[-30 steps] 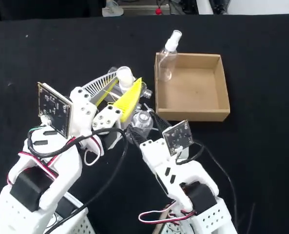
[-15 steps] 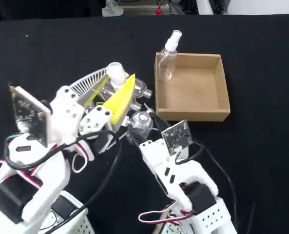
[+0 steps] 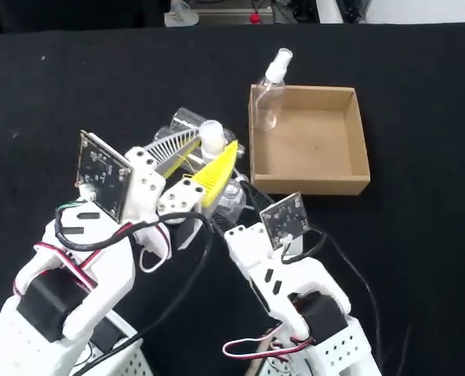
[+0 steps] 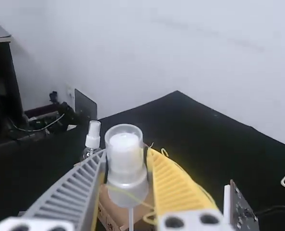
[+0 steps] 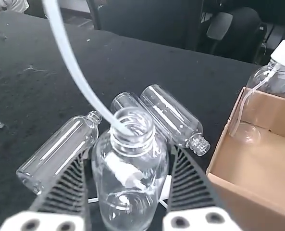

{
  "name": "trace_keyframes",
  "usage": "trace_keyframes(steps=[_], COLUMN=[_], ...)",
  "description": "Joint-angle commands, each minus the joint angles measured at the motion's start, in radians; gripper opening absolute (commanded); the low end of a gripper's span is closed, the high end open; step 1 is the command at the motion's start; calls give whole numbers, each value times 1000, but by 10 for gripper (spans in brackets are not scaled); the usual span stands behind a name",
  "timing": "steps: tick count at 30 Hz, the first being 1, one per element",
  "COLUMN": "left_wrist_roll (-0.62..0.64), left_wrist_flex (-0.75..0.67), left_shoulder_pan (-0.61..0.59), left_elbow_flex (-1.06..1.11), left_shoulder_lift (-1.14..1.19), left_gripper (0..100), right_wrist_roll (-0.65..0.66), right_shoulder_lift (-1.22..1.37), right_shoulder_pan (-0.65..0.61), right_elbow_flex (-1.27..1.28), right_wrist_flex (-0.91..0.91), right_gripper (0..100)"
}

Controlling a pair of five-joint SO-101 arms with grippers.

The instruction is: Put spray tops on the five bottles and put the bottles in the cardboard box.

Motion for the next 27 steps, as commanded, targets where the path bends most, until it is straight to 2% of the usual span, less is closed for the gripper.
trace_keyframes(steps=[1, 6, 10, 14, 20, 27], left_wrist_roll=[-6, -6, -91, -100, -95, -101], left_wrist_flex=[-54, -51, -37, 3, 72, 75], left_shoulder_pan=[-33, -24, -22, -2, 25, -76], left_elbow_flex=[-21, 7, 5, -25, -53, -44], left_shoulder_lift=[-3, 11, 109, 176, 163, 98], left_gripper=[29, 29, 29, 37, 213, 223], right_wrist_roll=[2, 2, 2, 2, 2, 2], right_shoulder_lift=[-124, -124, -124, -124, -124, -124], right_shoulder_pan=[-9, -9, -9, -9, -9, -9], right_elbow_flex=[-5, -5, -7, -8, -8, -8], right_wrist_flex=[-32, -32, -32, -32, -32, -32], right_gripper=[11, 11, 11, 11, 11, 11])
